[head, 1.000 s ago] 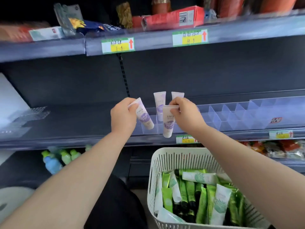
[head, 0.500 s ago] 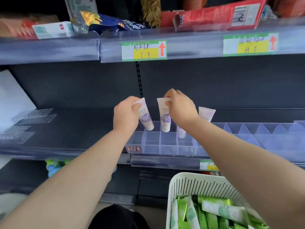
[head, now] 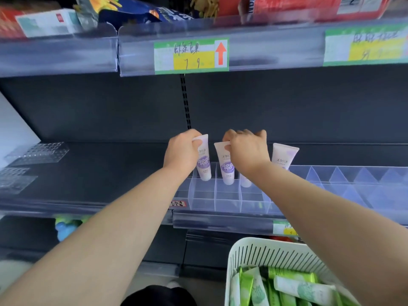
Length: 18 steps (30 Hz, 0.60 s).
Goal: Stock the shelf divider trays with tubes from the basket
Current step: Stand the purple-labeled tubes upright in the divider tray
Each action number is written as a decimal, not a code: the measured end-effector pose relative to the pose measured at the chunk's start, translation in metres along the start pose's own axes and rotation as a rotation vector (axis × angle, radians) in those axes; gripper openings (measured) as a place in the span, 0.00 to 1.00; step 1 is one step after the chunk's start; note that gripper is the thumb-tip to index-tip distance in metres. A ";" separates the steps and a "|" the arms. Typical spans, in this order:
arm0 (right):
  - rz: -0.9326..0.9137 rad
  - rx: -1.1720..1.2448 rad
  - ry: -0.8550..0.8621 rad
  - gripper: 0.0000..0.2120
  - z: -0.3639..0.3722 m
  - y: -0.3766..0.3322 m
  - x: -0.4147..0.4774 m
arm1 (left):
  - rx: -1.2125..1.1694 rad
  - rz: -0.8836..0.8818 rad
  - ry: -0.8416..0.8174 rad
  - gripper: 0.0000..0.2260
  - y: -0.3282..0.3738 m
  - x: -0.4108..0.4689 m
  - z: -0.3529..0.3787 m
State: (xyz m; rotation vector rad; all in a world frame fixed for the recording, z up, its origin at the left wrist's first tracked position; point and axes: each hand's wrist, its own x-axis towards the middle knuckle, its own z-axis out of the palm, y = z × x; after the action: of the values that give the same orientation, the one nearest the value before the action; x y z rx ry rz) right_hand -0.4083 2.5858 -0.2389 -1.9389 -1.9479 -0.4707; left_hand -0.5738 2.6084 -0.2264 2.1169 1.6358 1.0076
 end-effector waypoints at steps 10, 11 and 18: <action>-0.028 -0.029 -0.103 0.20 -0.004 0.007 0.002 | 0.080 -0.033 -0.108 0.12 0.003 0.012 0.018; -0.028 -0.019 -0.105 0.21 -0.004 0.007 0.001 | 0.084 -0.030 -0.111 0.14 0.004 0.012 0.018; -0.028 0.004 -0.063 0.20 -0.014 0.010 -0.006 | 0.084 -0.009 -0.039 0.21 0.011 0.006 0.013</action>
State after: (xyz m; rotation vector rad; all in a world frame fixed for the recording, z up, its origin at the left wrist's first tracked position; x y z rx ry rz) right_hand -0.3978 2.5742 -0.2289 -1.9485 -2.0152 -0.4175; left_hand -0.5564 2.6126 -0.2266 2.1660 1.6963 0.9042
